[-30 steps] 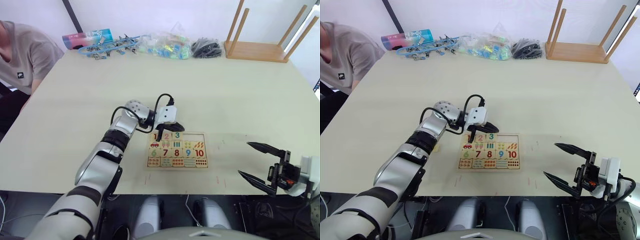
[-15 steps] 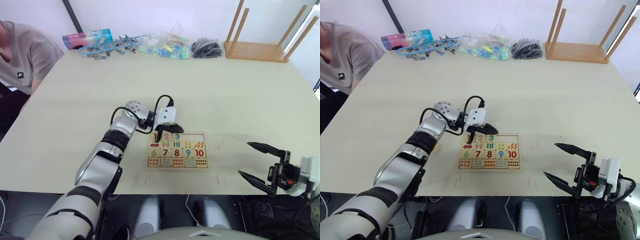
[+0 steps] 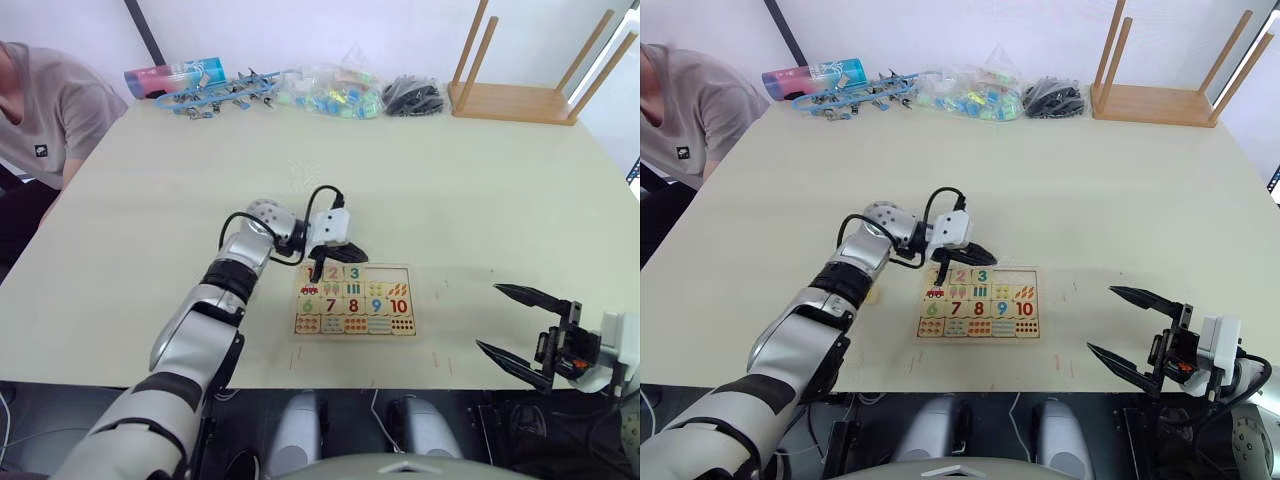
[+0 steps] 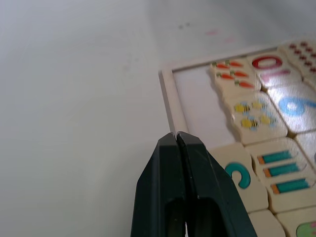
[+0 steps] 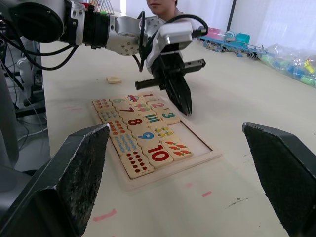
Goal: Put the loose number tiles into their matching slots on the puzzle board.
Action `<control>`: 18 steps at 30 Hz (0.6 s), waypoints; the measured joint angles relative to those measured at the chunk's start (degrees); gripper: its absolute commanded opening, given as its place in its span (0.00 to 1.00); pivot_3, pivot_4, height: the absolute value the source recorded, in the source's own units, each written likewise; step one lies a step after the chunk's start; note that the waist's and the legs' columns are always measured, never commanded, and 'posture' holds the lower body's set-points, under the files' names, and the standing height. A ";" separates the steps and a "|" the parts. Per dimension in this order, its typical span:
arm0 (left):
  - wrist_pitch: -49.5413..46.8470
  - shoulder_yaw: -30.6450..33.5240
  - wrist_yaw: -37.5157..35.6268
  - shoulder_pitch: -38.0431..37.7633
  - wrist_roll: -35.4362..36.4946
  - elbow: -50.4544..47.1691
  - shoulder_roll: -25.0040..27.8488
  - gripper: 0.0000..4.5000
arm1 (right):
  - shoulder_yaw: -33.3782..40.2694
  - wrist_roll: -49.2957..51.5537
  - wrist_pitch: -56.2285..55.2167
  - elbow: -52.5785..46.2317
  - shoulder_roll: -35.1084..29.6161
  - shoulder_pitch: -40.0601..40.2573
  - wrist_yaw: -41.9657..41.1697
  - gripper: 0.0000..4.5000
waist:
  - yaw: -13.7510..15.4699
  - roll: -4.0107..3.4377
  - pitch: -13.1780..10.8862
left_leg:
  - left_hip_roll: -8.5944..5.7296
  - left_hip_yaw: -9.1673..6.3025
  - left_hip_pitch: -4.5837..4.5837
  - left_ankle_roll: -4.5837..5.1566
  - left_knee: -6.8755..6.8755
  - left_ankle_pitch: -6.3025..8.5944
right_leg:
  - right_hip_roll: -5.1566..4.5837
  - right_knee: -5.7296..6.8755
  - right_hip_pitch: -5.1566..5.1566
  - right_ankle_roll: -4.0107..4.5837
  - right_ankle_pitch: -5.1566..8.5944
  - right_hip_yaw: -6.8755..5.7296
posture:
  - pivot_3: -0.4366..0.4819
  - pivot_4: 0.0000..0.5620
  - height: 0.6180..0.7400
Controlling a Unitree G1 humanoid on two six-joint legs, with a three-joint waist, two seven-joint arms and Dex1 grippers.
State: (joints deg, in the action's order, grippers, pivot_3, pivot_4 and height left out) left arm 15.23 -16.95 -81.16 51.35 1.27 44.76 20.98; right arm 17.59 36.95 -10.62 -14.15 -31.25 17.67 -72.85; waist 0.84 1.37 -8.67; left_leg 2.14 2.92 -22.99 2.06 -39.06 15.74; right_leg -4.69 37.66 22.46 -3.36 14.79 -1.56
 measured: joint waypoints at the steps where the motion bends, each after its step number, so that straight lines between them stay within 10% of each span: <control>1: -0.11 0.15 -0.30 -0.19 0.17 -0.59 0.10 0.02 | -0.02 0.00 0.00 0.14 0.00 -0.09 -0.03 1.00 | -0.01 0.00 0.00 | 0.00 0.00 0.00 0.00 0.00 0.00 | 0.00 0.00 0.00 0.00 0.00 0.00 | 0.48 0.27 0.98; 18: -21.34 12.36 -1.82 -16.39 17.16 -23.32 9.20 0.02 | 0.77 -0.09 0.13 1.99 -0.07 1.13 1.77 1.00 | -0.05 -0.04 -0.01 | 0.04 -0.05 0.02 -0.01 -0.01 -0.01 | 0.00 0.03 0.00 0.01 0.00 0.00 | 0.48 0.27 0.98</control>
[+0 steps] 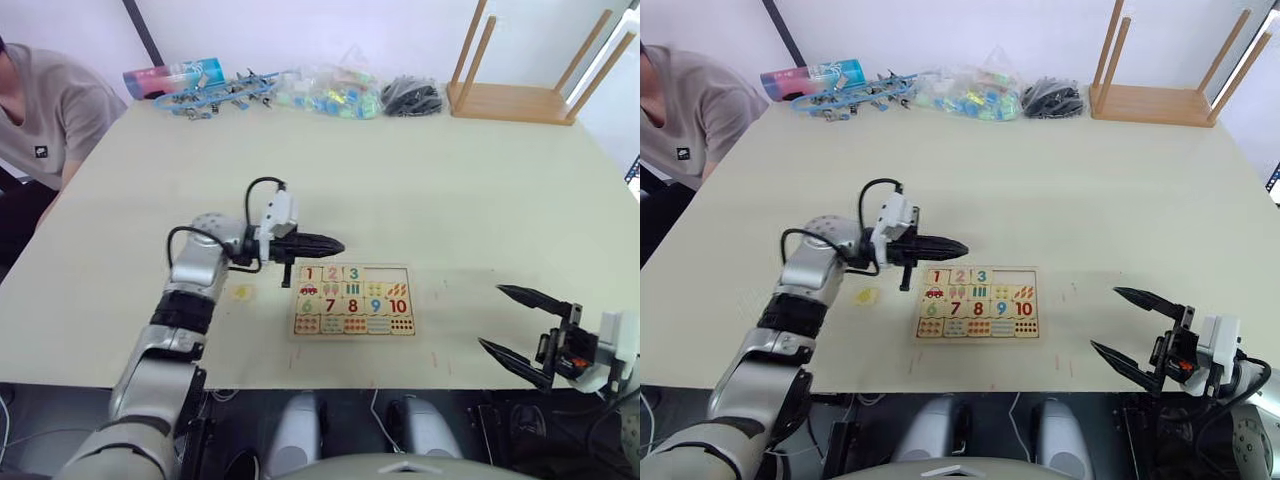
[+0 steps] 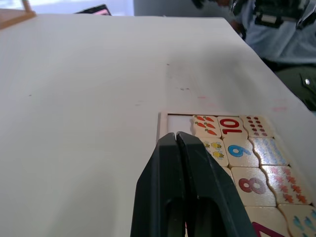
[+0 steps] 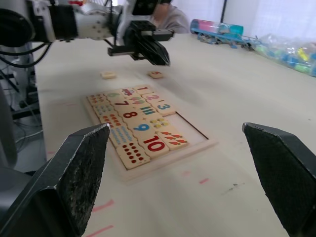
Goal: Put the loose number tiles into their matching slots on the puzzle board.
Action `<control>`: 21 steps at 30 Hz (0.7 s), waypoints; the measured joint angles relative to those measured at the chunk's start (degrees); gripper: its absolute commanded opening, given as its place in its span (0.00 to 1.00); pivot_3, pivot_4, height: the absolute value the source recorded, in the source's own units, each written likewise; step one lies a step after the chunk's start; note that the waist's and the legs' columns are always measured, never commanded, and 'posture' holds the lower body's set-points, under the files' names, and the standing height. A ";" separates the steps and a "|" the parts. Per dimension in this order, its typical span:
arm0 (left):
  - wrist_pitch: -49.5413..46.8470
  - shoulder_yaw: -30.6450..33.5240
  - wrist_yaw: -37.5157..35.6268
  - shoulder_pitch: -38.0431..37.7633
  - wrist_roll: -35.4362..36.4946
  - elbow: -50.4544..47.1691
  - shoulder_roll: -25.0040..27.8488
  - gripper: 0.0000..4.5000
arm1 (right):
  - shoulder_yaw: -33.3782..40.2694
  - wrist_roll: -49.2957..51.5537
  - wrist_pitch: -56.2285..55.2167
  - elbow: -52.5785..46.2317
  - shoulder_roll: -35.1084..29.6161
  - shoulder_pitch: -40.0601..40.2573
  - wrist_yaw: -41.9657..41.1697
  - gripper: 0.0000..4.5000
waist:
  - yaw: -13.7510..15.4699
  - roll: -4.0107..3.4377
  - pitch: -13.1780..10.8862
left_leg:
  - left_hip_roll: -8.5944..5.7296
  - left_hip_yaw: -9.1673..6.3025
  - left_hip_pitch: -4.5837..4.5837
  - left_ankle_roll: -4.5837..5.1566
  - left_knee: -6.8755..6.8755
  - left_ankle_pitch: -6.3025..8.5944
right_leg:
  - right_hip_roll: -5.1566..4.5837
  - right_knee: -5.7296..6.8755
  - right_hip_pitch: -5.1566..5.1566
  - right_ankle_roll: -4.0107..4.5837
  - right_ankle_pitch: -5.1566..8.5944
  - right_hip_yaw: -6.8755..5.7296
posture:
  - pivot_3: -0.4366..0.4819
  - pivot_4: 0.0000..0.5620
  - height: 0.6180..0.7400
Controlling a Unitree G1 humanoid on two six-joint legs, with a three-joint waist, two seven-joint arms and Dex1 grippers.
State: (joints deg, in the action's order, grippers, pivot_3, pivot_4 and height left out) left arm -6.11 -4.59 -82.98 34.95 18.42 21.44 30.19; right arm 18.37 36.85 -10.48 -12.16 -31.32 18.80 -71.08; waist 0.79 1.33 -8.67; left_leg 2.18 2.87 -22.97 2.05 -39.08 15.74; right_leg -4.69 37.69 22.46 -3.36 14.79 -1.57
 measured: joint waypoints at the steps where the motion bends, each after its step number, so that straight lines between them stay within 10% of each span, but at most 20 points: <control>1: -0.27 0.41 0.08 -0.68 0.49 -0.67 0.35 0.02 | 0.14 -0.02 0.02 0.06 -0.01 0.06 0.21 1.00 | 0.00 0.00 0.00 | 0.00 0.00 0.00 0.00 0.00 0.00 | 0.00 0.00 0.00 0.00 0.00 0.00 | 0.48 0.27 0.98; 7: 0.22 9.25 5.00 -11.22 4.18 -6.98 4.86 0.06 | 2.05 -1.18 0.28 2.08 0.00 1.94 3.55 1.00 | -0.01 -0.03 0.01 | 0.03 0.03 0.04 0.00 0.01 0.00 | -0.02 0.01 -0.01 0.01 0.00 0.03 | 0.48 0.27 0.98; 16: 1.38 17.43 9.55 -22.50 5.93 -9.19 8.69 0.95 | 4.77 -1.17 1.44 4.53 -0.63 3.26 5.15 1.00 | 0.03 -0.04 0.00 | 0.06 0.03 0.05 0.01 0.02 0.01 | -0.08 0.00 -0.02 0.01 0.00 0.01 | 0.48 0.27 0.98; 21: 1.52 21.81 9.36 -29.18 7.77 -9.65 11.26 0.99 | 6.44 -0.87 1.97 6.66 -1.17 3.76 5.08 1.00 | -0.05 -0.06 0.01 | 0.14 0.04 0.08 0.01 0.06 0.02 | -0.09 0.00 -0.02 0.02 0.01 0.02 | 0.48 0.27 0.98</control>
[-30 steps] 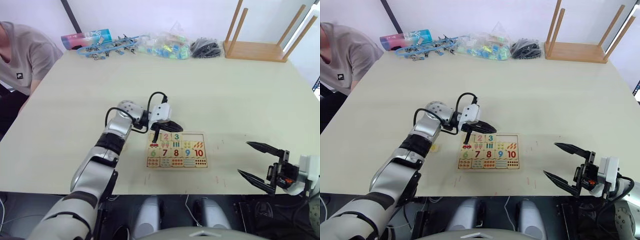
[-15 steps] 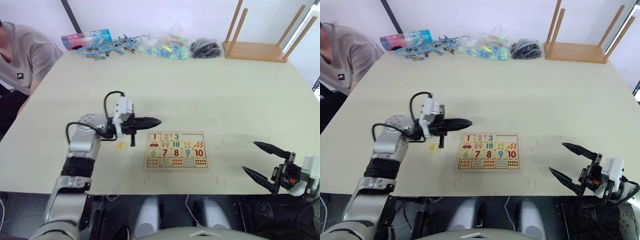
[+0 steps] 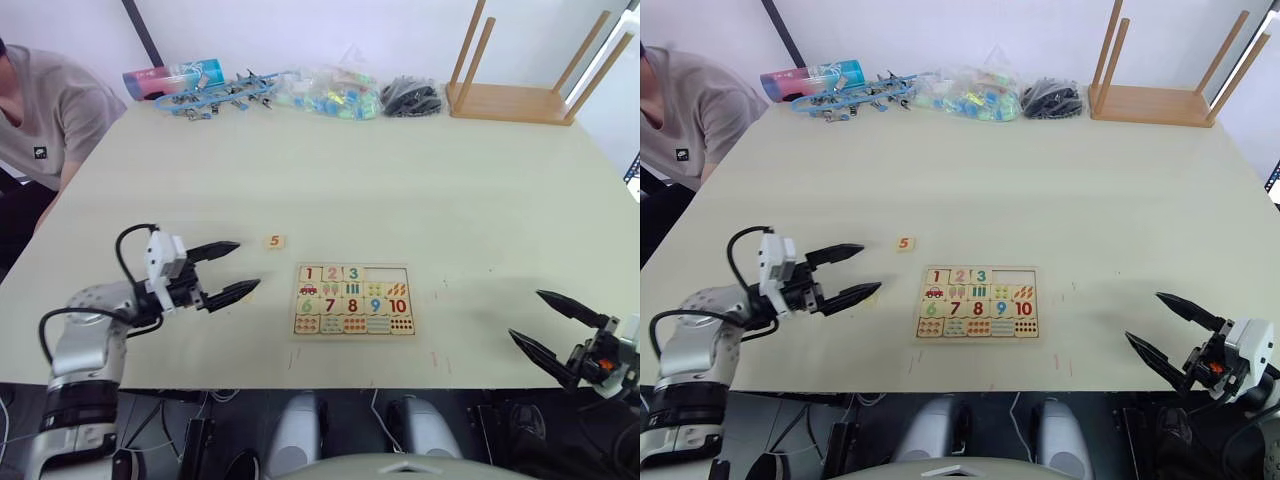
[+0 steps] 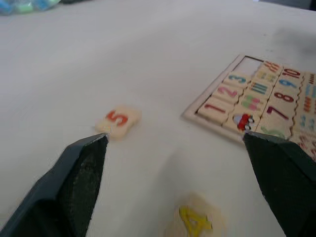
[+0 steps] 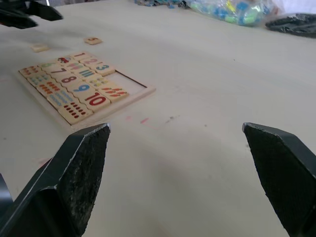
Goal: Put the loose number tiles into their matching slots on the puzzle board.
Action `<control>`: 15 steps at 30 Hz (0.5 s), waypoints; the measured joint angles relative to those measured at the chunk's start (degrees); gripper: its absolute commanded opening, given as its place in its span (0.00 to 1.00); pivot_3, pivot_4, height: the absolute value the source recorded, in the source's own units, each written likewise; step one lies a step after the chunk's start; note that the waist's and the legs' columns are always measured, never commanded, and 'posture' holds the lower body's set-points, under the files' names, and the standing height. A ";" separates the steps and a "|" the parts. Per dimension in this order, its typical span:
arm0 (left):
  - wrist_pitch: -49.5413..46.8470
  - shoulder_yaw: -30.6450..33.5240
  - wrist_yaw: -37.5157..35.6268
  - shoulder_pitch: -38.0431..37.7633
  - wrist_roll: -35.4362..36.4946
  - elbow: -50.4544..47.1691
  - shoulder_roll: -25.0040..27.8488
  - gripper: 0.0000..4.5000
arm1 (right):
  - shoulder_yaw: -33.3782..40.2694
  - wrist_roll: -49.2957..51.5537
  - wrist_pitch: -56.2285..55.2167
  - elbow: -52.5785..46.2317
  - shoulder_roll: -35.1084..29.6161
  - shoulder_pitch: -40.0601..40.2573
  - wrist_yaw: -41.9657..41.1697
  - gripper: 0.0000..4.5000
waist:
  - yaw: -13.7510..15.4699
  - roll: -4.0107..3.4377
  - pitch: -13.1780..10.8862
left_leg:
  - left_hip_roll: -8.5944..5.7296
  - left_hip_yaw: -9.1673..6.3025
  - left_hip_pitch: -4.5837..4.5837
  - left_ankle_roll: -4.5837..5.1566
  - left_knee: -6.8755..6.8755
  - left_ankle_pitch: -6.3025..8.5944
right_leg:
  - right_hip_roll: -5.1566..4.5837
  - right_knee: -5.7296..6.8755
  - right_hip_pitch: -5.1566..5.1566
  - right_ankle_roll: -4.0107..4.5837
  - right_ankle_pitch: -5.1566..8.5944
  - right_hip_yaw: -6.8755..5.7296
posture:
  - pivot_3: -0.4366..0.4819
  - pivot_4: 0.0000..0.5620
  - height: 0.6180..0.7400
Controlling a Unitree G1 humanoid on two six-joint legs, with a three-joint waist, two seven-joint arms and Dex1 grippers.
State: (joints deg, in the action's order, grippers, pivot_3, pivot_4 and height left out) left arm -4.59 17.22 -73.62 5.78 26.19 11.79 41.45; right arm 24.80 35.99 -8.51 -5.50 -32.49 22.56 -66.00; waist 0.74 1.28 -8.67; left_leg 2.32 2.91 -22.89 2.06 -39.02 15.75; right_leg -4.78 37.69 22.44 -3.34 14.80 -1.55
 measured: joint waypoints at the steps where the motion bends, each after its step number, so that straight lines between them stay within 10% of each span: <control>1: 0.05 0.93 0.08 -1.42 0.48 -0.13 0.21 0.99 | 0.20 0.04 0.15 0.78 -0.37 0.00 -0.49 1.00 | 0.01 0.00 0.00 | 0.00 0.01 0.01 0.00 0.00 0.00 | -0.01 0.00 0.00 0.00 0.00 0.00 | 0.48 0.27 0.98; 15: 6.10 5.28 -0.62 -11.84 0.86 1.39 1.93 0.99 | 0.99 -0.14 -0.43 5.68 -1.54 -0.60 -4.52 1.00 | -0.01 -0.01 0.01 | 0.00 0.02 0.03 0.02 0.08 0.01 | -0.05 -0.01 0.00 0.01 0.01 -0.01 | 0.48 0.27 0.98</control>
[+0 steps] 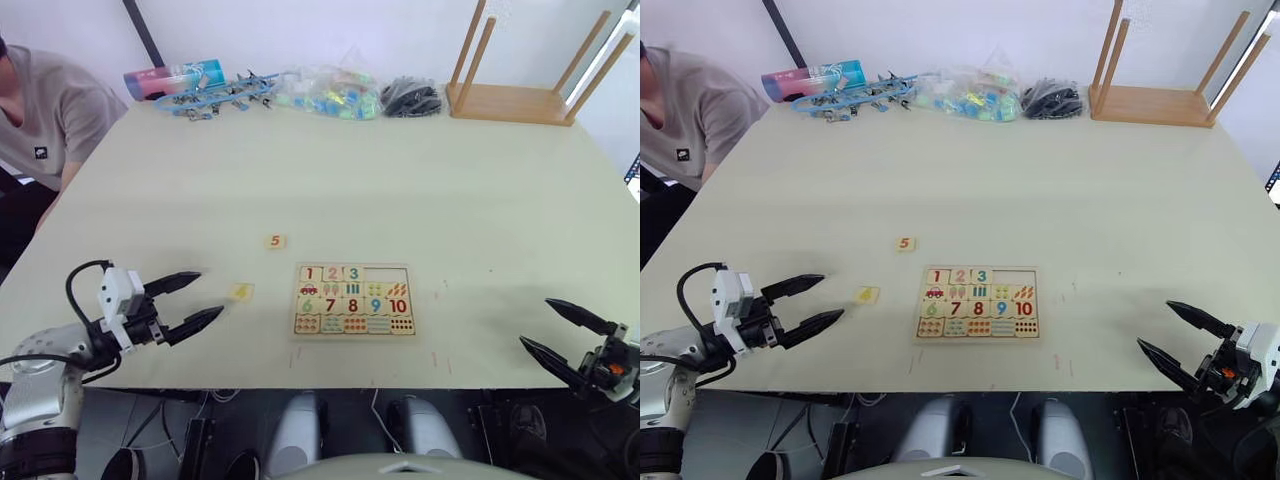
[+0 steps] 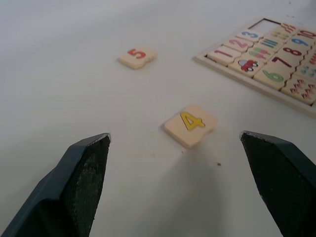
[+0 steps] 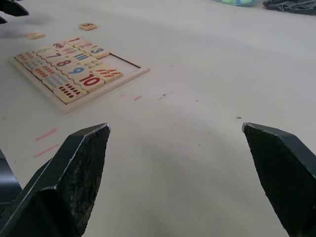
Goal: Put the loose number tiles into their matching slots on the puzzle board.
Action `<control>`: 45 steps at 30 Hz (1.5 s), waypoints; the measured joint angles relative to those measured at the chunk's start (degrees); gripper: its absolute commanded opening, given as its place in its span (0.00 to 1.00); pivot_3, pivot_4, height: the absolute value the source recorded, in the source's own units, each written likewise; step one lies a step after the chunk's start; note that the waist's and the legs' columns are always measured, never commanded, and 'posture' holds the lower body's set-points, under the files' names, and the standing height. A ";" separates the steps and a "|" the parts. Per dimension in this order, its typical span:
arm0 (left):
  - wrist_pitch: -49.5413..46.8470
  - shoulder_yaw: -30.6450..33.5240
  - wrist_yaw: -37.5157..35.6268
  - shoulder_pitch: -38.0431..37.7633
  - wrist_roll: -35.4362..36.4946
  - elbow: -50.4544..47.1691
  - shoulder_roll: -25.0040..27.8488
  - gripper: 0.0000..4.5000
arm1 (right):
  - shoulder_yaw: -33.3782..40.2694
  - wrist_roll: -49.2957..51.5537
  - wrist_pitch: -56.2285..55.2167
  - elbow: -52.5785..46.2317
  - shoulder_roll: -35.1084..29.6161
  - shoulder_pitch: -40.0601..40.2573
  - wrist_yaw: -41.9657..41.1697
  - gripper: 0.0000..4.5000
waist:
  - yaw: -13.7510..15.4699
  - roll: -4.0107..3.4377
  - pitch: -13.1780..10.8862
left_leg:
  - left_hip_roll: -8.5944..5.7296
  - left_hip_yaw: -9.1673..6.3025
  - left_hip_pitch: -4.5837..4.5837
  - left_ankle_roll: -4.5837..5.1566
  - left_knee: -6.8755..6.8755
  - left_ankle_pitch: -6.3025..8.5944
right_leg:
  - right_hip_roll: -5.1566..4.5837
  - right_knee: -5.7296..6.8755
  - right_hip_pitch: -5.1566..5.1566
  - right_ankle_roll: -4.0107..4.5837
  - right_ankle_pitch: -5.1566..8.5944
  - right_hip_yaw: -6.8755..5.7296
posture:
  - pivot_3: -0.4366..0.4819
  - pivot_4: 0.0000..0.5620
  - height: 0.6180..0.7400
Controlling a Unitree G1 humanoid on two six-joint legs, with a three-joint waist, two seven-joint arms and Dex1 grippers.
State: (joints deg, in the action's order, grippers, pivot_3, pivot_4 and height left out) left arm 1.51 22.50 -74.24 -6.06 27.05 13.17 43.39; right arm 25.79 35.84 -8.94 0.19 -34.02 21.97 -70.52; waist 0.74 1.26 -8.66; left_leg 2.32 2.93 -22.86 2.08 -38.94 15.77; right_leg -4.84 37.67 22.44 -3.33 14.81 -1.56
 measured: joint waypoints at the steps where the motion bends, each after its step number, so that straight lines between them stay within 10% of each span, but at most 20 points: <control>1: 0.35 0.19 -0.28 -0.76 0.02 0.02 0.00 0.99 | 0.01 0.00 -0.10 0.11 0.00 0.12 -0.22 1.00 | -0.03 0.00 0.00 | 0.01 0.02 0.01 0.00 0.01 0.00 | -0.01 0.00 0.00 0.00 0.00 0.02 | 0.48 0.27 0.98; 30: 4.36 1.55 -4.73 -0.44 0.10 3.88 1.31 0.99 | 0.01 0.06 -3.98 0.96 0.80 2.37 -4.18 1.00 | 0.01 -0.01 0.02 | 0.00 0.02 0.03 0.01 0.07 0.01 | -0.05 -0.02 0.00 0.00 0.00 -0.01 | 0.48 0.27 0.98; 45: 9.80 -7.02 -15.04 16.08 -4.12 17.21 5.09 0.99 | -0.47 4.61 -1.69 -1.83 -0.11 1.20 -9.24 1.00 | 0.10 -0.03 0.02 | -0.14 0.04 0.02 0.01 0.06 0.01 | -0.01 -0.01 -0.01 -0.01 -0.01 -0.04 | 0.48 0.27 0.98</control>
State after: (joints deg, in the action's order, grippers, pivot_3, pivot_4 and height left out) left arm 11.31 15.47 -89.27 10.02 22.92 30.38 48.48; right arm 25.33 40.46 -10.63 -1.65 -34.14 23.17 -79.76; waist 0.84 1.23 -8.63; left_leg 2.18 2.97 -22.83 2.09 -38.88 15.78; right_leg -4.84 37.66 22.43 -3.34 14.80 -1.61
